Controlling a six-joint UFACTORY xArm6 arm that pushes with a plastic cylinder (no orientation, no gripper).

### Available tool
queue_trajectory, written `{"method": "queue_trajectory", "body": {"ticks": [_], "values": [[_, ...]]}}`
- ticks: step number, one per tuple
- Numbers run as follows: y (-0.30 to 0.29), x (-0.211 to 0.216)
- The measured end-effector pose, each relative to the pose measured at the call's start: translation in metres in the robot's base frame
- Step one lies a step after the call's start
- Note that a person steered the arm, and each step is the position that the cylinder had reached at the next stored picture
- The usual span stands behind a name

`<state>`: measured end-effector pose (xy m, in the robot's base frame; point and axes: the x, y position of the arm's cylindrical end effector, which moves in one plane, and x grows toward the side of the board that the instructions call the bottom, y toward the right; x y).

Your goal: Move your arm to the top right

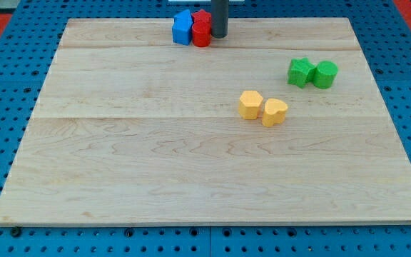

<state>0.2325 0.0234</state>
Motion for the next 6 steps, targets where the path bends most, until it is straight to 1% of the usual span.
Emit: {"method": "queue_trajectory", "body": {"ticks": [1,2,3,6], "values": [[0.012,0.0],[0.043,-0.016],[0.049,-0.031],[0.058,-0.029]]}}
